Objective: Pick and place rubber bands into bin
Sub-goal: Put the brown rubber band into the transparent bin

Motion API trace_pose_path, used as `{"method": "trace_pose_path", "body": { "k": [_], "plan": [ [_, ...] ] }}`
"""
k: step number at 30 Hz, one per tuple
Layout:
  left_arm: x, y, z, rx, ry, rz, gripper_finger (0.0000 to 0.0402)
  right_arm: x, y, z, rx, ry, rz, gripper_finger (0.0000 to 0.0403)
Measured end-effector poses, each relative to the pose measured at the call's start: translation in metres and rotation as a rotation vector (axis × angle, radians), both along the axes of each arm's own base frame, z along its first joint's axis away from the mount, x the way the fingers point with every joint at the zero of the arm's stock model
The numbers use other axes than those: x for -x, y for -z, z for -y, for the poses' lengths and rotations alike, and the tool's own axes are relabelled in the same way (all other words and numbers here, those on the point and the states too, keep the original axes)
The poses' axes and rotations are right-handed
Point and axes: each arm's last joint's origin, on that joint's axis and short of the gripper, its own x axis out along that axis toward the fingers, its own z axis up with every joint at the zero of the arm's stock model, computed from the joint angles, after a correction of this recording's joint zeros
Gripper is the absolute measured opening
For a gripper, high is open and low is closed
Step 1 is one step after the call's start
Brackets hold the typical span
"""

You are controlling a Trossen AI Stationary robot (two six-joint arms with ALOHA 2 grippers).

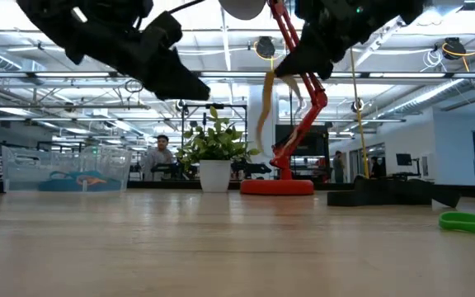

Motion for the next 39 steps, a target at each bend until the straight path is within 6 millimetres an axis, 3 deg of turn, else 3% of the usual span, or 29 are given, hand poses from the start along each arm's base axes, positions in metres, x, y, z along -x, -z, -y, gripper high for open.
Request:
{"method": "trace_pose_path", "body": {
  "k": [13, 23, 39],
  "plan": [
    [-0.043, 0.033, -0.003, -0.016, 0.008, 0.083, 0.0168, -0.019, 0.024, 0.0, -0.001, -0.001, -0.036, 0.0],
    [-0.078, 0.031, 0.0, -0.082, 0.049, 0.094, 0.0168, -0.023, 0.027, -0.001, -0.013, -0.028, -0.028, 0.0],
    [-0.086, 0.033, -0.002, -0.1, 0.003, 0.04, 0.0168, -0.023, 0.027, -0.001, -0.019, -0.052, -0.031, 0.0002]
  ]
}}
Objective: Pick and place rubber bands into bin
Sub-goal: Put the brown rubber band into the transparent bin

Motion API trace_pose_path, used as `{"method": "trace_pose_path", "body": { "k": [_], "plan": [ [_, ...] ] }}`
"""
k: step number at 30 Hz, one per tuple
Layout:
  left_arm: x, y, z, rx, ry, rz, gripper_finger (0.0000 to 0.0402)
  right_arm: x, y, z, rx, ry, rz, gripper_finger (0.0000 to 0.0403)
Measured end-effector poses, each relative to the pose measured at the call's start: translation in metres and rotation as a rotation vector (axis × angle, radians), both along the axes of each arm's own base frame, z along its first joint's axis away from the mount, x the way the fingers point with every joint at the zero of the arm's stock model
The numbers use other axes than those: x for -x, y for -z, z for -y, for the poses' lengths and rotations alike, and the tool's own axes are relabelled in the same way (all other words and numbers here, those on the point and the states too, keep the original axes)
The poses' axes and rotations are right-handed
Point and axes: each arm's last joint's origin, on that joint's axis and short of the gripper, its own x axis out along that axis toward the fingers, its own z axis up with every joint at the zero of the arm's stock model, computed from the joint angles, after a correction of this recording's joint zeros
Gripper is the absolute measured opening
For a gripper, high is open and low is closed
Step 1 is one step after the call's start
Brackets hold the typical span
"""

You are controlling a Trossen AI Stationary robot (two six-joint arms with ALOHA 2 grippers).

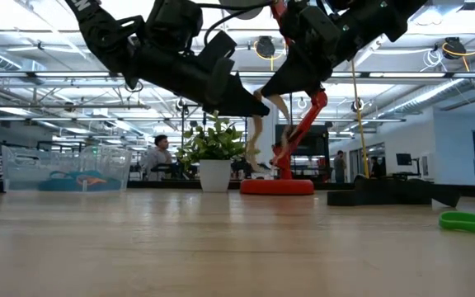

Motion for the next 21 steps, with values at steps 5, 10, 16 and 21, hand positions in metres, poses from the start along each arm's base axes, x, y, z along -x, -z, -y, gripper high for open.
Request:
{"method": "trace_pose_path", "body": {
  "k": [5, 10, 16, 21],
  "plan": [
    [0.0003, 0.001, 0.0, 0.001, 0.0, -0.011, 0.0168, 0.0, 0.0, 0.0, 0.0, 0.0, 0.0, 0.0003],
    [0.0005, 0.0014, 0.0, 0.002, 0.0, -0.016, 0.0138, 0.0, 0.0, -0.0001, 0.001, 0.0, 0.0, 0.0003],
    [0.0003, 0.001, 0.0, 0.002, -0.001, -0.011, 0.0054, 0.0, 0.0, 0.0, 0.004, -0.002, -0.001, 0.0003],
    [0.0003, 0.001, 0.0, 0.003, -0.001, -0.01, 0.0011, 0.0001, -0.0001, 0.0001, 0.01, -0.005, -0.001, 0.0004]
  ]
}}
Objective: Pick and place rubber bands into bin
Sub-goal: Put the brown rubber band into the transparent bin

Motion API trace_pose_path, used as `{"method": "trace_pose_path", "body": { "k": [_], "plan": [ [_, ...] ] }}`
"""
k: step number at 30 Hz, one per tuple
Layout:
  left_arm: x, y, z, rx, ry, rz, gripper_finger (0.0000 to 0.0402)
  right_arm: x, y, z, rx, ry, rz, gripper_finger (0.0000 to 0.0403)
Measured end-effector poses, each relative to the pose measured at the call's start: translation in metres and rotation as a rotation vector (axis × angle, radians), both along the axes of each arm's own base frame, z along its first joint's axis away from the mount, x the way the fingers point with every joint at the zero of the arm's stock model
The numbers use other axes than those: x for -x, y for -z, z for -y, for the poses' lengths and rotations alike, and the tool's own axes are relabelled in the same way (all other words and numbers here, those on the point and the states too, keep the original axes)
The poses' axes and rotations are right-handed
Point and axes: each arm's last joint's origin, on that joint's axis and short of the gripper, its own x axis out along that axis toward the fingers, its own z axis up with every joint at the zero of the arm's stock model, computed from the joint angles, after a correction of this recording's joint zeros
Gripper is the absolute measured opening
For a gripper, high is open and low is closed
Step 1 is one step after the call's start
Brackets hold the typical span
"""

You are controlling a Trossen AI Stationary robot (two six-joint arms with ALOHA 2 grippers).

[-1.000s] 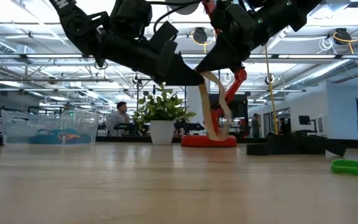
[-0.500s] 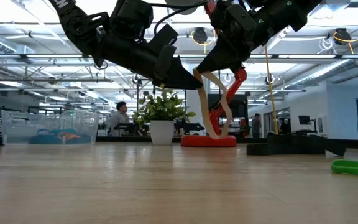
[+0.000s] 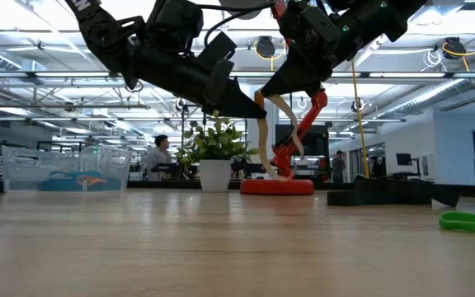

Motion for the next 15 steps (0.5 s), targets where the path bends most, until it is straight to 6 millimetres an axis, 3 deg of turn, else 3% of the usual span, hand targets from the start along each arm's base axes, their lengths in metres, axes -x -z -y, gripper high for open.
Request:
{"method": "trace_pose_path", "body": {
  "k": [15],
  "plan": [
    [0.0005, 0.0011, 0.0, 0.001, 0.0, -0.013, 0.0006, 0.0, 0.0, 0.0002, -0.002, 0.009, 0.0, 0.0004]
  ]
}}
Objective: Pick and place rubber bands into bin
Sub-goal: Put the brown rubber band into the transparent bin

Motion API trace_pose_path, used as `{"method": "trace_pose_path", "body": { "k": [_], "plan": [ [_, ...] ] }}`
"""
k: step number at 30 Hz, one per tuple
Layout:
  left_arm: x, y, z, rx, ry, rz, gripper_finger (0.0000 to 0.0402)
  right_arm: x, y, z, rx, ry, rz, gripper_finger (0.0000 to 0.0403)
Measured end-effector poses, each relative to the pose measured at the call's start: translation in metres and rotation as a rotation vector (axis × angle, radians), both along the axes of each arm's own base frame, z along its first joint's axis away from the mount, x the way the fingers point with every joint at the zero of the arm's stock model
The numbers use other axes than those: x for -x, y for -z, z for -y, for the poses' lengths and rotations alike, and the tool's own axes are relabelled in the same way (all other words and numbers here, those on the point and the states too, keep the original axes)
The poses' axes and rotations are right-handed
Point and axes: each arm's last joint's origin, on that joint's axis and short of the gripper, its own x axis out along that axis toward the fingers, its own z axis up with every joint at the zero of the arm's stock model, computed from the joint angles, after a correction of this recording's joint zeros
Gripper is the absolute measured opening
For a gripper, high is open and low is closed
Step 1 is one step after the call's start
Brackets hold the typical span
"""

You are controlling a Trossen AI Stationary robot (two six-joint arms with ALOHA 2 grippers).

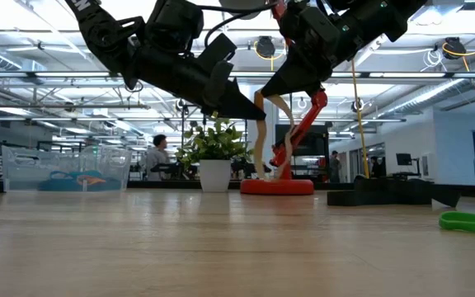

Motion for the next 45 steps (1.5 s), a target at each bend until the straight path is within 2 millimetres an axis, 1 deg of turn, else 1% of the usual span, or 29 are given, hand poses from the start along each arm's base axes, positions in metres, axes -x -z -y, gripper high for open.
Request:
{"method": "trace_pose_path", "body": {
  "k": [4, 8, 11, 16, 20, 24, 26, 30, 34, 38, 41, 45],
  "plan": [
    [0.0, 0.0, 0.0, 0.0, 0.0, -0.002, 0.0012, 0.0, 0.0, 0.0, 0.011, -0.007, -0.001, 0.0004],
    [0.0, 0.0, 0.0, 0.0, 0.0, -0.003, 0.0006, 0.0, 0.0, 0.0, 0.018, -0.011, -0.002, 0.0014],
    [0.0, 0.001, 0.0, 0.0, 0.0, -0.011, 0.0012, 0.0, 0.0, 0.0, 0.026, -0.018, -0.003, 0.0035],
    [0.001, 0.001, 0.0, 0.0, 0.0, -0.012, 0.0006, 0.0, 0.0, 0.0, 0.056, -0.039, -0.006, 0.0085],
    [0.001, 0.001, 0.0, -0.002, -0.005, -0.014, 0.0012, 0.0, 0.0, 0.0, 0.057, -0.039, -0.006, 0.012],
    [0.005, 0.0, -0.002, -0.032, -0.055, -0.068, 0.0006, 0.004, -0.001, 0.0, 0.057, -0.04, -0.025, 0.0139],
    [0.01, -0.004, -0.002, -0.053, -0.079, -0.101, 0.0008, 0.008, -0.002, 0.0, 0.053, -0.038, -0.049, 0.0144],
    [0.026, -0.024, -0.003, -0.074, -0.147, -0.152, 0.0009, 0.017, -0.006, 0.0, 0.036, -0.026, -0.098, 0.0145],
    [0.05, -0.055, -0.004, -0.113, -0.235, -0.172, 0.0007, 0.022, -0.008, 0.0, 0.032, -0.024, -0.117, 0.0141],
    [0.084, -0.088, -0.003, -0.136, -0.317, -0.165, 0.001, 0.024, -0.008, 0.0, 0.035, -0.025, -0.123, 0.0141],
    [0.112, -0.109, -0.002, -0.138, -0.4, -0.15, 0.0005, 0.024, -0.007, 0.0, 0.038, -0.027, -0.132, 0.0144],
    [0.146, -0.127, -0.002, -0.145, -0.52, -0.133, 0.0008, 0.025, -0.007, 0.0, 0.054, -0.039, -0.143, 0.0142]
  ]
}}
